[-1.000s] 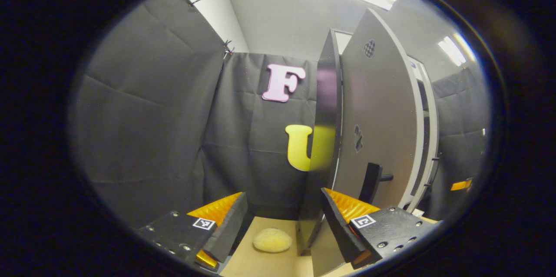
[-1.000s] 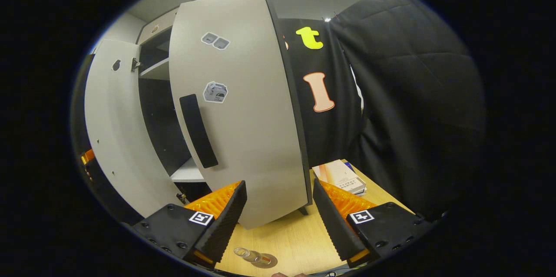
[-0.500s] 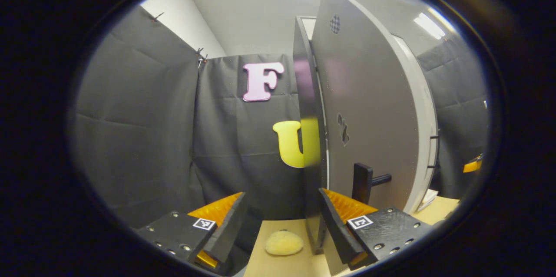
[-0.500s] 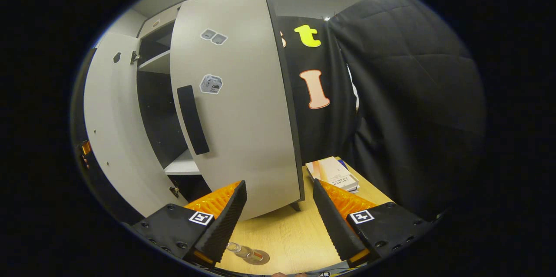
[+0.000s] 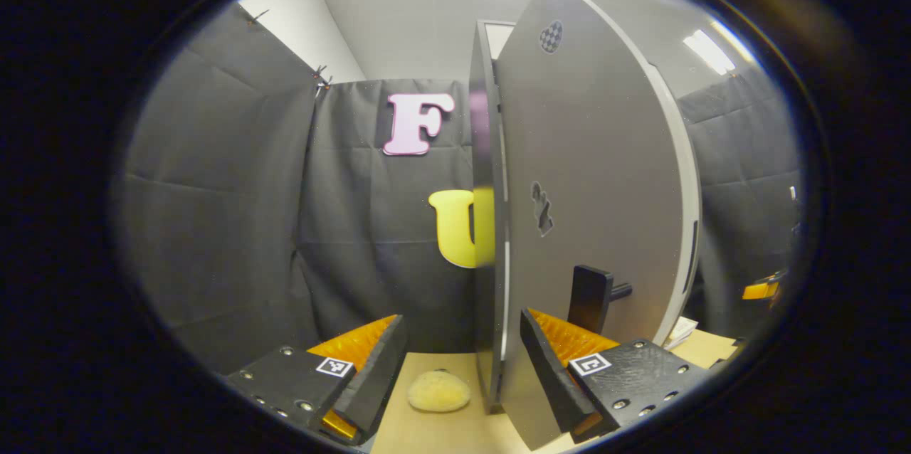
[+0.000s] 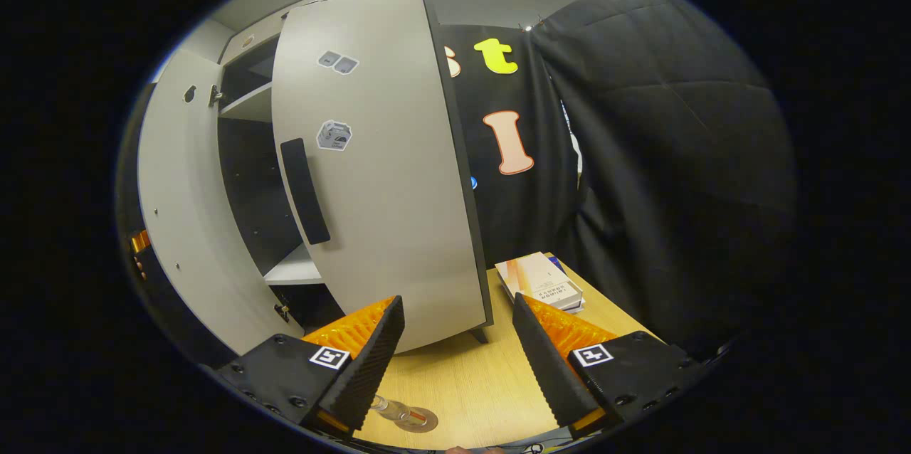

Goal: Grasp the bottle in the cabinet with the left hand and place it on the coaster, then close the right door with the right hand and the left door with the left hand.

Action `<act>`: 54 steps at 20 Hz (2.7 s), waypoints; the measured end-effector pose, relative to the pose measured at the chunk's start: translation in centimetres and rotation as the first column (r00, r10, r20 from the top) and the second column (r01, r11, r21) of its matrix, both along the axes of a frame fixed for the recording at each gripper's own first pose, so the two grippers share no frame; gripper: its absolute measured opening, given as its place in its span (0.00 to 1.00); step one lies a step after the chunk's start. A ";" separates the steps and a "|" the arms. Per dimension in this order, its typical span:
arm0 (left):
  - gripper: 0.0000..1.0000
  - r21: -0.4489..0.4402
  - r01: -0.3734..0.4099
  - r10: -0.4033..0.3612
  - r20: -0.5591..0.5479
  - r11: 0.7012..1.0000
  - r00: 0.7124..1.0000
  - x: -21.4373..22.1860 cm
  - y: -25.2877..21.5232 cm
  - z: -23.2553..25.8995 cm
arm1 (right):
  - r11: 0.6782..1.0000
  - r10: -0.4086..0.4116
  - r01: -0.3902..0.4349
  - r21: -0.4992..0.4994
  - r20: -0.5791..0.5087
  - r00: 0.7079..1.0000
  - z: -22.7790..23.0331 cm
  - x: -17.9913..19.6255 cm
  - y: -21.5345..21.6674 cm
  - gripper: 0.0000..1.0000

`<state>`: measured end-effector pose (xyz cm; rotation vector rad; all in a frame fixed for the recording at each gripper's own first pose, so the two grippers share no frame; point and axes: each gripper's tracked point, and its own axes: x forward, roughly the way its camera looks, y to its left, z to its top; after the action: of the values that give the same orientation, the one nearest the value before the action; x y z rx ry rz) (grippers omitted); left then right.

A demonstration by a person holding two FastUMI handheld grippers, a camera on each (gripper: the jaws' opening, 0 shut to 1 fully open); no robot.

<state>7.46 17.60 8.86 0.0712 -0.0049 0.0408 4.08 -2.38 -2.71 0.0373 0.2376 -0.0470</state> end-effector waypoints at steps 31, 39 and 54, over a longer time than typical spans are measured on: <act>1.00 0.025 0.013 -0.013 0.003 1.000 1.000 4.8 -15.9 -0.5 | 0.996 0.079 -0.079 -0.050 0.002 0.997 1.3 4.2 -5.4 0.98; 1.00 -0.015 -0.073 0.074 0.078 0.997 0.994 -1.4 -14.7 1.5 | 0.988 0.147 -0.141 -0.063 0.099 0.984 3.8 6.4 -1.6 0.98; 1.00 -0.115 -0.151 0.160 0.075 0.982 0.984 -7.6 -14.5 -2.4 | 0.978 0.203 -0.197 -0.073 0.092 0.975 1.6 5.3 0.8 0.98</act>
<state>-0.12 3.12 6.48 -0.0397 -0.0810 0.2008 9.37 -1.55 -1.12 -0.0479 0.1400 0.1483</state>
